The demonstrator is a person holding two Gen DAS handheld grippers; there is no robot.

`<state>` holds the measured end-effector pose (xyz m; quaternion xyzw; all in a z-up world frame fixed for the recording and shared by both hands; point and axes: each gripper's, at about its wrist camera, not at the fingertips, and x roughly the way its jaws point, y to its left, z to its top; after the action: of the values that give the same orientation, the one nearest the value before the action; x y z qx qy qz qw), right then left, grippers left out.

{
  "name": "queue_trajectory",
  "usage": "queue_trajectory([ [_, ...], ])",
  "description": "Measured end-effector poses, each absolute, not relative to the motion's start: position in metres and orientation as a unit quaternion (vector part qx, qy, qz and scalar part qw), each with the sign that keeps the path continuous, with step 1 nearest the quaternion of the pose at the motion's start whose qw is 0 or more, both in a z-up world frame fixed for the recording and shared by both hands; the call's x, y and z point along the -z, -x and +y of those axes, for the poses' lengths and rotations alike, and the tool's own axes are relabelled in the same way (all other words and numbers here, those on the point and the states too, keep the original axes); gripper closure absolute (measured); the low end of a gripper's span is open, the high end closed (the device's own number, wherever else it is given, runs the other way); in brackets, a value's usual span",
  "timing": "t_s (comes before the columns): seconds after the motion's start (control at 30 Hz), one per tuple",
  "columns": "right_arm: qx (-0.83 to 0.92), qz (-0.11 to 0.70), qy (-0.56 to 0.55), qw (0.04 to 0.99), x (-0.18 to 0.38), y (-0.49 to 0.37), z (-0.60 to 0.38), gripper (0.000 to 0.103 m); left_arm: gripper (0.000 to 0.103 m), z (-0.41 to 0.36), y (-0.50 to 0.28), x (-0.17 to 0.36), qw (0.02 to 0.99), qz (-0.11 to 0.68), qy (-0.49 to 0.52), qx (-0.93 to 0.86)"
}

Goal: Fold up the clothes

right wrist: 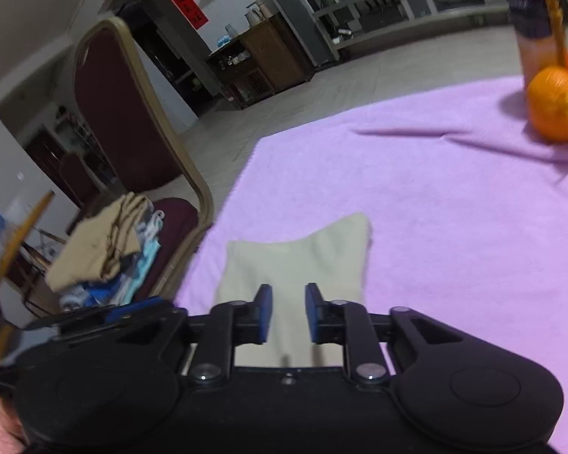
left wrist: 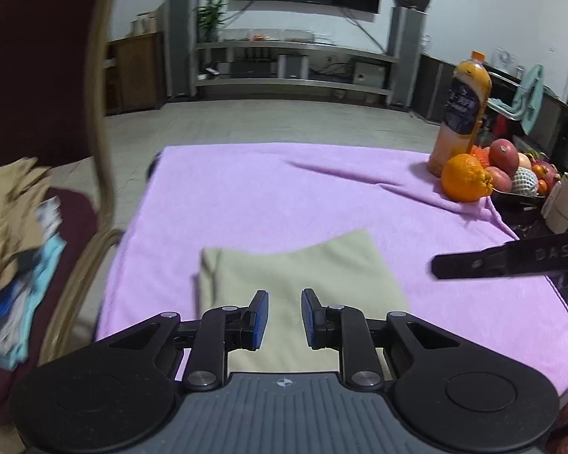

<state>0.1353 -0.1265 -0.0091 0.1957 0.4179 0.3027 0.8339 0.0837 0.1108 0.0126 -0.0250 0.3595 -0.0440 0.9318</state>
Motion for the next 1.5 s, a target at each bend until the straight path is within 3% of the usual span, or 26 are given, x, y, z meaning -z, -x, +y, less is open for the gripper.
queue_trajectory([
  [0.2,-0.323,0.508,-0.290,0.744,0.084,-0.195,-0.098,0.085,0.093,0.116,-0.148,0.045,0.900,0.429,0.056,0.046],
  [0.23,-0.319,0.515,-0.295,0.739,0.095,-0.203,-0.097,0.087,0.093,0.120,-0.155,0.052,0.899,0.433,0.060,0.034],
  [0.3,-0.298,0.511,-0.305,0.746,0.111,-0.216,-0.103,0.103,0.091,0.127,-0.170,0.066,0.895,0.441,0.068,0.010],
  [0.43,-0.264,0.481,-0.353,0.758,0.133,-0.239,-0.131,0.103,0.091,0.143,-0.186,0.066,0.903,0.413,0.101,-0.059],
  [0.57,-0.234,0.438,-0.387,0.777,0.132,-0.248,-0.153,0.102,0.095,0.150,-0.188,0.053,0.913,0.365,0.063,-0.168],
  [0.6,-0.223,0.426,-0.386,0.787,0.128,-0.247,-0.157,0.091,0.094,0.152,-0.184,0.048,0.915,0.359,0.068,-0.171],
  [0.67,-0.212,0.412,-0.387,0.798,0.121,-0.247,-0.164,0.086,0.094,0.153,-0.175,0.040,0.920,0.356,0.091,-0.133],
  [0.87,-0.293,0.440,-0.383,0.758,0.124,-0.248,-0.131,0.086,0.092,0.113,-0.174,0.053,0.913,0.400,0.056,0.061],
  [0.93,-0.302,0.460,-0.362,0.752,0.130,-0.248,-0.116,0.086,0.092,0.105,-0.183,0.063,0.913,0.403,0.042,0.052],
  [0.97,-0.307,0.470,-0.352,0.749,0.132,-0.248,-0.108,0.086,0.088,0.102,-0.187,0.068,0.913,0.404,0.036,0.045],
  [1.0,-0.311,0.480,-0.342,0.745,0.135,-0.248,-0.100,0.089,0.085,0.099,-0.192,0.073,0.913,0.404,0.031,0.039],
  [1.07,-0.306,0.482,-0.349,0.743,0.142,-0.251,-0.101,0.103,0.090,0.113,-0.194,0.075,0.915,0.402,0.032,-0.021],
  [1.23,-0.226,0.444,-0.406,0.766,0.148,-0.260,-0.149,0.103,0.091,0.151,-0.198,0.079,0.903,0.387,0.039,-0.182],
  [1.37,-0.161,0.433,-0.433,0.774,0.147,-0.257,-0.180,0.100,0.092,0.181,-0.191,0.074,0.876,0.387,0.057,-0.282],
  [1.5,-0.143,0.447,-0.414,0.780,0.126,-0.237,-0.179,0.084,0.091,0.194,-0.157,0.046,0.867,0.402,0.088,-0.282],
])
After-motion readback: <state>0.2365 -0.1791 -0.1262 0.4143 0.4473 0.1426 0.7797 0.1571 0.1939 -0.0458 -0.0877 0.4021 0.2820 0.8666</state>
